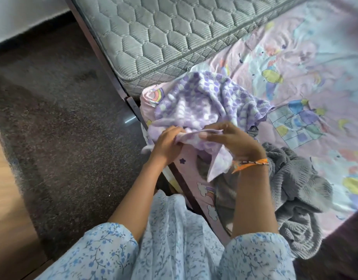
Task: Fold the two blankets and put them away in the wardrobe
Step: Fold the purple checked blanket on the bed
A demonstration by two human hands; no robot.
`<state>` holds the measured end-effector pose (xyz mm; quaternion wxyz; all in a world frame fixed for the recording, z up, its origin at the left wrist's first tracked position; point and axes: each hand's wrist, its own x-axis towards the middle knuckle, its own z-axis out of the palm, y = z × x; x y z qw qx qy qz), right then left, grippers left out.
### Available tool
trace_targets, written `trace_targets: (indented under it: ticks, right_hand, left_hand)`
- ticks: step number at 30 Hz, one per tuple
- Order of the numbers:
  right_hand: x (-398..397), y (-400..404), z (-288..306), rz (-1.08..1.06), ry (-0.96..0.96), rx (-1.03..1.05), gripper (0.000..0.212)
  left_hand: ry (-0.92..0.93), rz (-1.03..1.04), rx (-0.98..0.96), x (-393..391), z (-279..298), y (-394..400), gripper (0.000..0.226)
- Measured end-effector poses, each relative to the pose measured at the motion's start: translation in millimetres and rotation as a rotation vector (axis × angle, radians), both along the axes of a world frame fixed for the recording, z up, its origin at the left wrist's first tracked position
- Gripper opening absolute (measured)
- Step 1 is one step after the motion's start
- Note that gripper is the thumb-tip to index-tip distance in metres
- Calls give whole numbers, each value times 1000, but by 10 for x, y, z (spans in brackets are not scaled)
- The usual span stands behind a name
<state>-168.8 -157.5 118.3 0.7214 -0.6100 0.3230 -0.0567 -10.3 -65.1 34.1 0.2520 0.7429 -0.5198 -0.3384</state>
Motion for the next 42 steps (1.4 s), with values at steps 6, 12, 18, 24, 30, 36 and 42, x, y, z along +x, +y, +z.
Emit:
trace_targets:
  ticks: [6,12,18,24,30,36,42]
  right_hand:
    - [70,-143,443,-264,-176,-172,20]
    - [371,-268,603,-671,92,-572,31]
    - [648,-181,1045,-280,-34,-528,28]
    - [596,-250,770,-451,291,-939,25]
    - [190,-211,411,-853,644,-648,25]
    - [-51,-322,903,-540,600,-767,12]
    - [58,-317,1240,-393,278,-880,23]
  left_hand:
    - [-89,372,-208,283,468,146,19]
    - [-81,611,-270,729,1081,-53,20]
    - [35,-9,-248,438,1723,-393,59]
    - [-88,145,-467,254,1991,-456,15]
    - [32,358,-596,237,2101,-526,20]
    - [-15,126,-456,101,2061,-653,46]
    - [-161,-88,-341,-175,1962,-644,19]
